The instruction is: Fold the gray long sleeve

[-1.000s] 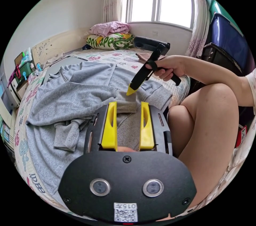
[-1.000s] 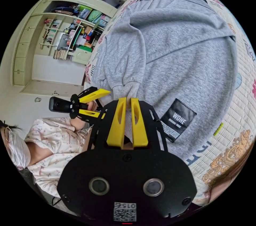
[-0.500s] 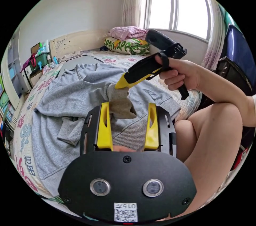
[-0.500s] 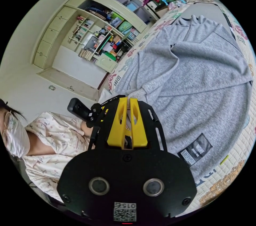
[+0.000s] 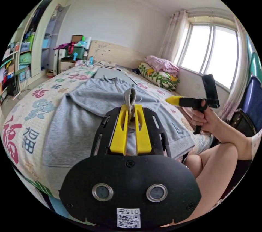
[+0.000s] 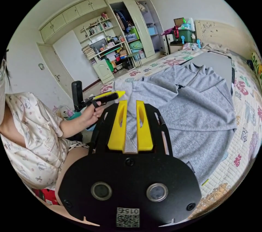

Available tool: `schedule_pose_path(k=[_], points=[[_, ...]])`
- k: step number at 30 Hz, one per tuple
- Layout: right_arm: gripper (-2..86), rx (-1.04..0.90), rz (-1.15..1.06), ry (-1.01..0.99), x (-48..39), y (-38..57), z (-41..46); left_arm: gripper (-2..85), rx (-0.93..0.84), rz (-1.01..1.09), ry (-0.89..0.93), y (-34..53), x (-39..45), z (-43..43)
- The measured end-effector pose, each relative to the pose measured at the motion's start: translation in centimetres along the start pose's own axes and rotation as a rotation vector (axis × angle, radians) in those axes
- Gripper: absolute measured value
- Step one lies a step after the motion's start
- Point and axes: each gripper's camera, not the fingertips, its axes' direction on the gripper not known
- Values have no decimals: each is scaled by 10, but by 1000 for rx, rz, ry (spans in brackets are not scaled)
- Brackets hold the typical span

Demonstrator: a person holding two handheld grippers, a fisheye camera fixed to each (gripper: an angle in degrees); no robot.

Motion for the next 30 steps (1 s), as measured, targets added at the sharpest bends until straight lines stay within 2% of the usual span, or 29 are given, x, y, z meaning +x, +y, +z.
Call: schedule_pose_path(k=[2, 4, 7, 14, 18, 20, 22, 25, 30], points=[[69, -40, -45, 40, -13, 11, 23, 40, 13, -41, -50, -8, -22, -13], [77, -159, -82, 69, -30, 20, 66, 40, -15, -66, -134, -12, -40, -24], [81, -350, -67, 54, -47, 27, 126, 39, -57, -103, -166, -9, -51, -30], [91, -480, -251, 147, -110, 41, 235, 41, -106, -129, -184, -9, -42, -33], [104, -586, -408, 286, -147, 56, 309, 41, -116, -145, -169, -15, -34, -47], [102, -631, -446, 343, -155, 65, 336, 41, -93, -157, -163, -21, -32, -63], [87, -704, -459, 439, -158, 78, 367, 40, 58, -178, -212, -33, -25, -107], [51, -673, -407, 481, -161, 82, 373, 40, 175, -162, -287, -52, -15, -153], [31, -421, -83, 370, -139, 54, 315, 37, 82, -114, -191, -75, 6, -169]])
